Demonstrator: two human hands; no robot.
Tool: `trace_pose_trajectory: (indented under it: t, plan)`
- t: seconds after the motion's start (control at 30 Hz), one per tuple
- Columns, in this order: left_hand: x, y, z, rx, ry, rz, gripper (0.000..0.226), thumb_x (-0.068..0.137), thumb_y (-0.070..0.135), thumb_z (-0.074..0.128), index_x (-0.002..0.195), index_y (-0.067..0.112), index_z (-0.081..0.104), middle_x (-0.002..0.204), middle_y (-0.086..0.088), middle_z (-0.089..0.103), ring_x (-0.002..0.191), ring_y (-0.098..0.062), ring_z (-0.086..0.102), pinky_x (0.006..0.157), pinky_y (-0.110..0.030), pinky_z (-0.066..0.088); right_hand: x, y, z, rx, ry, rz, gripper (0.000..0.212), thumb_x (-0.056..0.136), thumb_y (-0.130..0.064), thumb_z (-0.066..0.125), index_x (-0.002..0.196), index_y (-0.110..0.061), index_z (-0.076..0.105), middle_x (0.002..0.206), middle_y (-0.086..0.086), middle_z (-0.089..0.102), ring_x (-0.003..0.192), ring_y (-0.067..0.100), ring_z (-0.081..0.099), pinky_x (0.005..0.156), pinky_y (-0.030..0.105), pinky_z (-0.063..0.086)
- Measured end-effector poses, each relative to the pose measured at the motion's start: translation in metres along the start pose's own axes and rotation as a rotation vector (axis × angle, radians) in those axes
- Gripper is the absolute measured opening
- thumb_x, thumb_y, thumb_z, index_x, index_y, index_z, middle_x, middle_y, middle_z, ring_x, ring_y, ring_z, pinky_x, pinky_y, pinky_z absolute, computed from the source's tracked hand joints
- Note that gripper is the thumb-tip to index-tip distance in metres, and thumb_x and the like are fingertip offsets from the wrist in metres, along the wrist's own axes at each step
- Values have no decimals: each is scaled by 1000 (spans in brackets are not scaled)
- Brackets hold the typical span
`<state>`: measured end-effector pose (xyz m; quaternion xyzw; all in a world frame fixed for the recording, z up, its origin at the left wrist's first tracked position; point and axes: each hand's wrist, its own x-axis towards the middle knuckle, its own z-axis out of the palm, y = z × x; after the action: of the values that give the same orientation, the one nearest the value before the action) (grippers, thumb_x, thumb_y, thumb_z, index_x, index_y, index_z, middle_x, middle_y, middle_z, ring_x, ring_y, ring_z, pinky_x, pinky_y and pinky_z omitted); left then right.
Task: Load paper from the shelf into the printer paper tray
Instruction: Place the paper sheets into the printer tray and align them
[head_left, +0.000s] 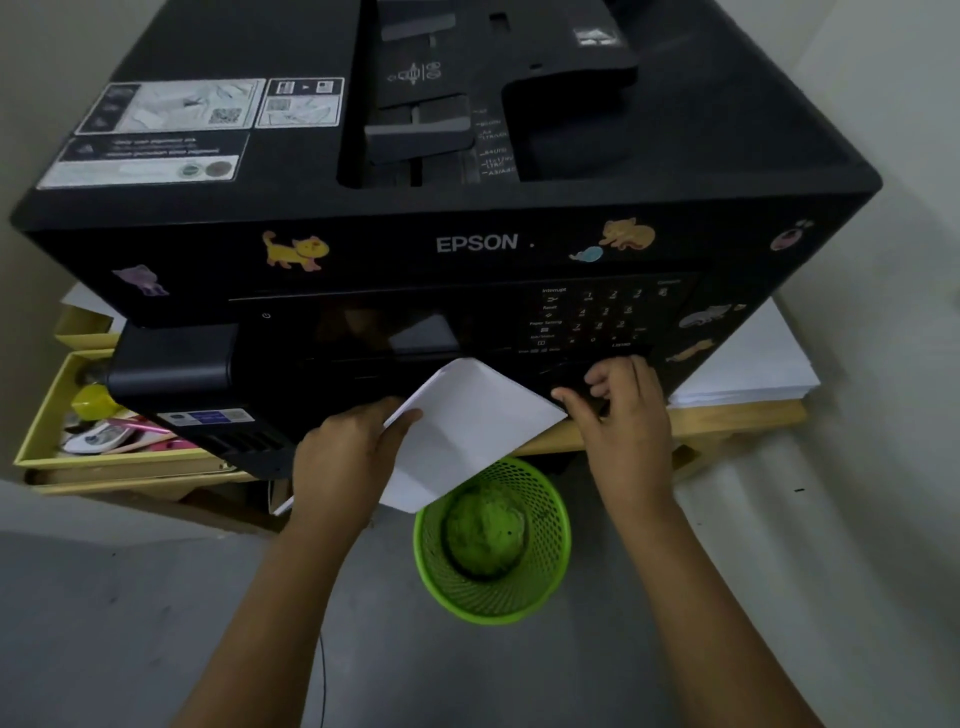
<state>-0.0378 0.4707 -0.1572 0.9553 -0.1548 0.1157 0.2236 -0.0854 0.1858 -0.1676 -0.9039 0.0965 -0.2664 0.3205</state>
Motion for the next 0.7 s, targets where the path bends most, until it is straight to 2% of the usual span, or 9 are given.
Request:
trace_pose_trajectory:
  t: [0.13, 0.23, 0.53, 0.7]
  plan:
    - [2, 0, 4, -7, 0, -4, 33, 94, 44, 61, 106, 20, 79, 67, -5, 68, 57, -32, 65, 50, -26, 30, -1, 2, 3, 22, 21, 11, 31, 92, -24, 85, 100, -10, 58, 103, 1, 54, 93, 22, 57, 78, 50, 56]
    - [4, -4, 6, -6, 1, -2, 34, 94, 45, 61, 108, 21, 79, 71, -5, 70, 61, -33, 67, 52, -27, 33, 0, 5, 6, 6, 33, 1, 32, 91, -23, 86, 99, -9, 58, 102, 2, 54, 94, 23, 56, 76, 51, 55]
    - [4, -2, 5, -13, -1, -9, 33, 94, 44, 61, 109, 20, 78, 69, -6, 69, 59, -34, 65, 53, -27, 35, -1, 6, 7, 2, 21, 3, 32, 94, -29, 84, 98, -8, 60, 104, 3, 55, 95, 25, 56, 77, 51, 54]
    - [4, 1, -1, -8, -45, -20, 22, 97, 37, 71, 107, 18, 77, 69, -7, 69, 59, -33, 64, 52, -29, 37, -2, 2, 4, -39, -1, -11, 31, 95, -29, 82, 101, -10, 59, 107, 5, 55, 97, 26, 57, 79, 49, 55]
